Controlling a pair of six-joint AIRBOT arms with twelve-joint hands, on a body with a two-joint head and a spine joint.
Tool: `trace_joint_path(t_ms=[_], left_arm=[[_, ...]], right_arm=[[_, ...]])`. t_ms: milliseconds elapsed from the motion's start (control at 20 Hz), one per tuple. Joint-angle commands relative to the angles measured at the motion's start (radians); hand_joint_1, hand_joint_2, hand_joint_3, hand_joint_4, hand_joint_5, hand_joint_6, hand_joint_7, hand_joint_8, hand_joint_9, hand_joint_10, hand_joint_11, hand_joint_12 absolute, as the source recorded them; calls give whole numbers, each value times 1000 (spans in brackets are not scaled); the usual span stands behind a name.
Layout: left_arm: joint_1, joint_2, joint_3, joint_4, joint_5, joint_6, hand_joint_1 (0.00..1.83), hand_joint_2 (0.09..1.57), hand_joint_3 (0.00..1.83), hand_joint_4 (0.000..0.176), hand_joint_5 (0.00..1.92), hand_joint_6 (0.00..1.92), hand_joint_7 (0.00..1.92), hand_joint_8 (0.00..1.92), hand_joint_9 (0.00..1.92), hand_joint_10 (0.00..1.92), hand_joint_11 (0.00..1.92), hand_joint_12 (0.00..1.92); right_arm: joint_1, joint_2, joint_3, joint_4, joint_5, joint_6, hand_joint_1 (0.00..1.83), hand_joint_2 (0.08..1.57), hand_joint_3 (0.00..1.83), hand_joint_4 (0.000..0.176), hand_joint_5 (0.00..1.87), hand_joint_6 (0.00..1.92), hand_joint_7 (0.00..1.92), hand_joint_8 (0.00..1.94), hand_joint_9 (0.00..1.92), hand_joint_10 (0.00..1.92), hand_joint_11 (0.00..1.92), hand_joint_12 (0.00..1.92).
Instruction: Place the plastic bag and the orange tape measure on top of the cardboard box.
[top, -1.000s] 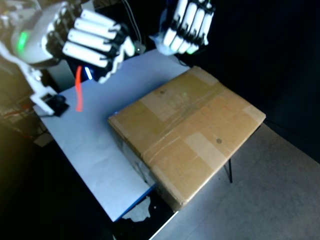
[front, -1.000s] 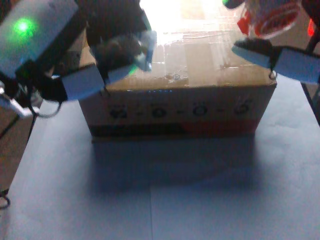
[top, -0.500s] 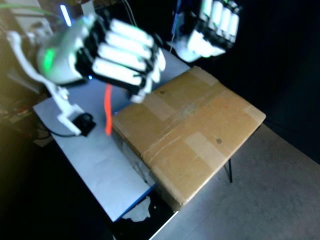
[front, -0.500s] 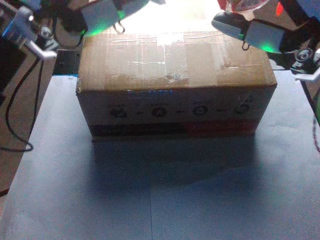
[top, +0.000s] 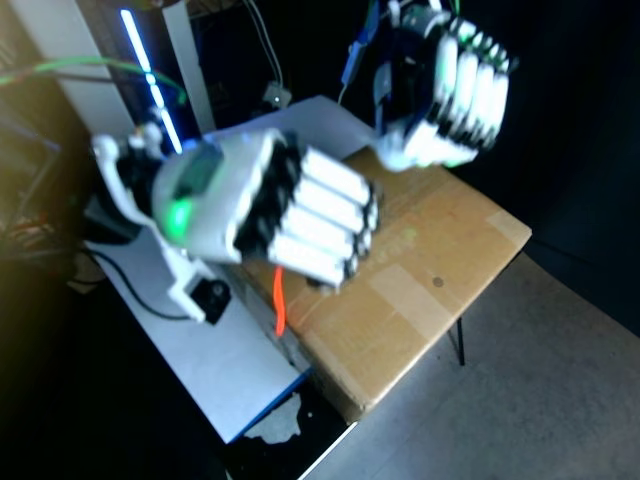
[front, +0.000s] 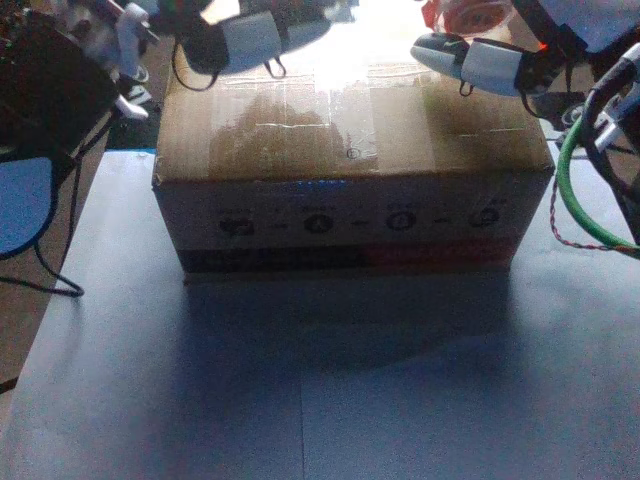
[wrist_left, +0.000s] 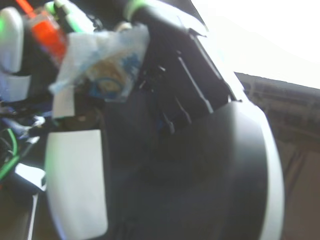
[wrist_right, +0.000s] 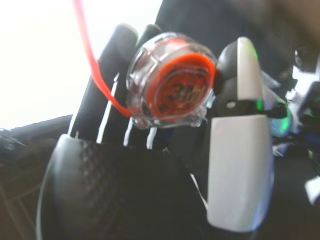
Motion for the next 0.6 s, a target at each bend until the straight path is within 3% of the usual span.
trace_joint_path(t_ms=[0, 100, 150, 300, 450, 550], left_arm=[[-13, -5, 9, 27, 95, -3, 1354, 1209, 2, 0, 651, 1173, 810, 1277, 840, 1503, 861, 1627], [-13, -21, 37, 27, 55, -3, 1360, 1193, 0, 0, 671, 1217, 832, 1216, 877, 1419, 822, 1579], [-12, -28, 51, 17, 37, -3, 1333, 1203, 7, 0, 668, 1250, 818, 1265, 858, 1424, 777, 1608], [-5, -40, 77, -5, 7, -3, 1355, 1206, 0, 0, 663, 1229, 807, 1256, 842, 1460, 744, 1636], [8, -51, 97, -25, -12, -3, 1352, 1209, 0, 0, 670, 1292, 792, 1268, 818, 1444, 709, 1549], [15, -58, 105, -32, -21, -3, 1350, 1214, 1, 0, 659, 1337, 786, 1263, 803, 1453, 652, 1567]], right_arm=[[22, -6, 7, -19, -109, 3, 1491, 1151, 11, 0, 860, 1086, 823, 1203, 838, 1302, 636, 1629], [21, -26, 28, -1, -87, 10, 1487, 1177, 2, 0, 778, 1228, 803, 1229, 809, 1331, 600, 1644], [21, -38, 39, 1, -76, 25, 1485, 1191, 1, 0, 773, 1193, 740, 1314, 762, 1380, 615, 1681], [21, -72, 72, 1, -45, 59, 1487, 1187, 1, 0, 753, 1269, 761, 1240, 780, 1336, 633, 1664], [21, -93, 82, 1, -39, 70, 1486, 1190, 0, 0, 763, 1165, 769, 1277, 763, 1405, 616, 1693], [21, -100, 82, 0, -36, 76, 1485, 1190, 0, 0, 771, 1209, 775, 1251, 758, 1411, 603, 1680]])
